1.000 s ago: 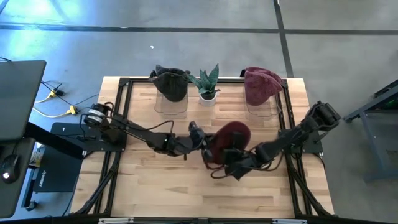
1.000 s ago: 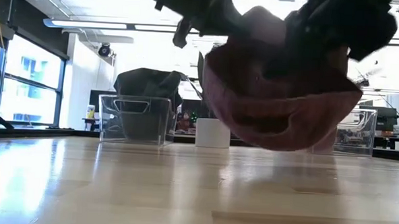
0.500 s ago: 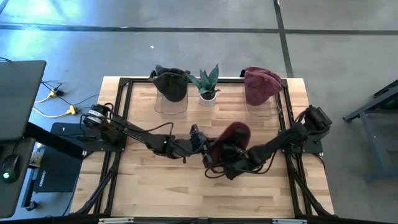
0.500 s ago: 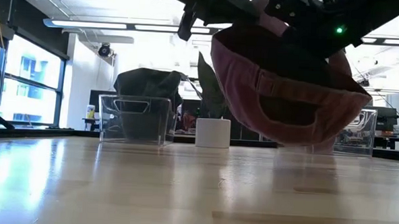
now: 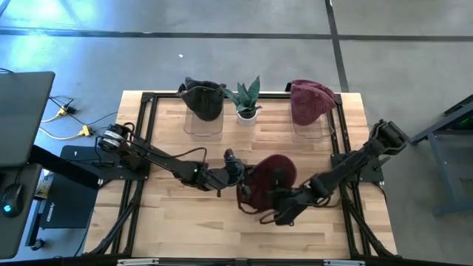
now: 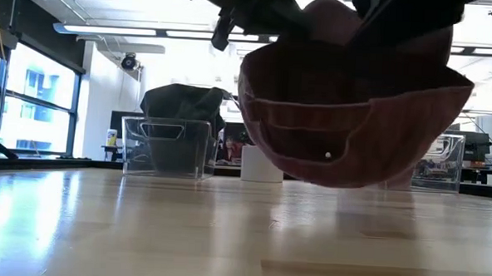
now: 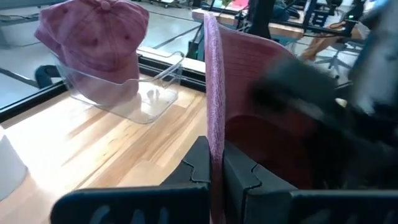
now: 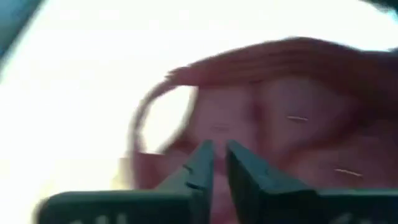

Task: Pick & Place hat
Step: Put the red cap into the right transparent bin

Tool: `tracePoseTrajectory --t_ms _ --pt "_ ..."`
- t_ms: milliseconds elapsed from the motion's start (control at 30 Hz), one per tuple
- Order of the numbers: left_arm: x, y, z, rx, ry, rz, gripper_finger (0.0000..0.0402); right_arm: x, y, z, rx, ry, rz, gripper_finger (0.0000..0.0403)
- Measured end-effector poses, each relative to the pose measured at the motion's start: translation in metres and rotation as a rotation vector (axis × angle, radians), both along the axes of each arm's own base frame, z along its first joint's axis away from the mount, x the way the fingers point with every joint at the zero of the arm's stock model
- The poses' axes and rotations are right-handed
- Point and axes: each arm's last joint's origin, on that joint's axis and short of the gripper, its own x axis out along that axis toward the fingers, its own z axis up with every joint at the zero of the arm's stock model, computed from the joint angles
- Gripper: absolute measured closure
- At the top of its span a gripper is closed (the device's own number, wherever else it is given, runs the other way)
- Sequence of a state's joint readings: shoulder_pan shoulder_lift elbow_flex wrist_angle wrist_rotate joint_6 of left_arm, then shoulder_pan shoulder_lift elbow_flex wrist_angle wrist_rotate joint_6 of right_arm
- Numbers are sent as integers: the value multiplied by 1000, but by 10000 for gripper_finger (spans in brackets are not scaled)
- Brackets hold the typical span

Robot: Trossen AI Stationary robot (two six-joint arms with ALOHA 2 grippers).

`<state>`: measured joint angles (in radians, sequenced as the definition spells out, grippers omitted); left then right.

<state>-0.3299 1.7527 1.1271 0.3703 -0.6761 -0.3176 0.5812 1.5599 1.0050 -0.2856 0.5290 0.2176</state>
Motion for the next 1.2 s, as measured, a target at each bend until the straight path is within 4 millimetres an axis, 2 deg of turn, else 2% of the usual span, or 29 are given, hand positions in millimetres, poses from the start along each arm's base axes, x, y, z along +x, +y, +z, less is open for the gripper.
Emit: tracePoseTrajectory --t_ms 133,300,400,500,633,733,833,1000,1100,1200 --pt "-1 2 -1 19 16 49 401 13 15 -11 105 -10 147 307" --pt "-1 10 -6 30 57 109 401 27 25 -34 35 15 263 226" --pt "0 17 -10 13 86 115 401 32 22 -45 -88 61 227 201" --pt "0 24 -13 6 114 142 401 34 19 -54 -171 99 197 196" --pt "0 30 -17 0 150 162 401 37 12 -65 -222 155 204 210" --pt "0 32 -17 -5 155 170 401 39 10 -72 -249 175 187 235" --pt "-1 31 -18 -3 164 166 401 40 8 -73 -262 173 170 280" --pt "-2 32 -21 8 193 173 401 40 5 -72 -243 171 131 382" --pt "-2 32 -21 8 197 172 401 38 4 -65 -180 164 100 383" --pt "-2 31 -22 -15 206 136 401 28 0 -45 -94 163 33 382"
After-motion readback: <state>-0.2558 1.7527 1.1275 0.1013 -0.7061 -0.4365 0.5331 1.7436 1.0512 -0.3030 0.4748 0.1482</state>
